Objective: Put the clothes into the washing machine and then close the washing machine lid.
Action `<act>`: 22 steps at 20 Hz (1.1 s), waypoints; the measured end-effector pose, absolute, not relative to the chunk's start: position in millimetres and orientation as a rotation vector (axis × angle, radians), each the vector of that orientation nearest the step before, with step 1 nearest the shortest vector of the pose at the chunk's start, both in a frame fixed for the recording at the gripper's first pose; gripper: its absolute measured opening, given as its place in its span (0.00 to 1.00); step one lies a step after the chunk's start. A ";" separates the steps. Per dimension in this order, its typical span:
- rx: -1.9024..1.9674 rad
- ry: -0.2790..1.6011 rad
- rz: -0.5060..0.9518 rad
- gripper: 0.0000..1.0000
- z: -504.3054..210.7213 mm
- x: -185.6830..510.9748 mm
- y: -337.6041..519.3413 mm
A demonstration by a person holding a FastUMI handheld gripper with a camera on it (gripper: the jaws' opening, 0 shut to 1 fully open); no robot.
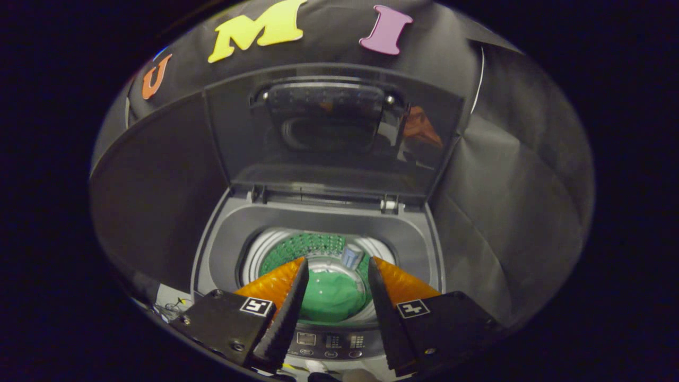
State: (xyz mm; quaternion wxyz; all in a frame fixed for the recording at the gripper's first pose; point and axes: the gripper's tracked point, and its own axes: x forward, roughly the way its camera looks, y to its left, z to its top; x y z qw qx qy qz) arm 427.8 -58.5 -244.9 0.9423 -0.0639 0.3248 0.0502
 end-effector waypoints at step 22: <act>-0.042 0.356 0.121 0.81 -53.3 534.2 -16.6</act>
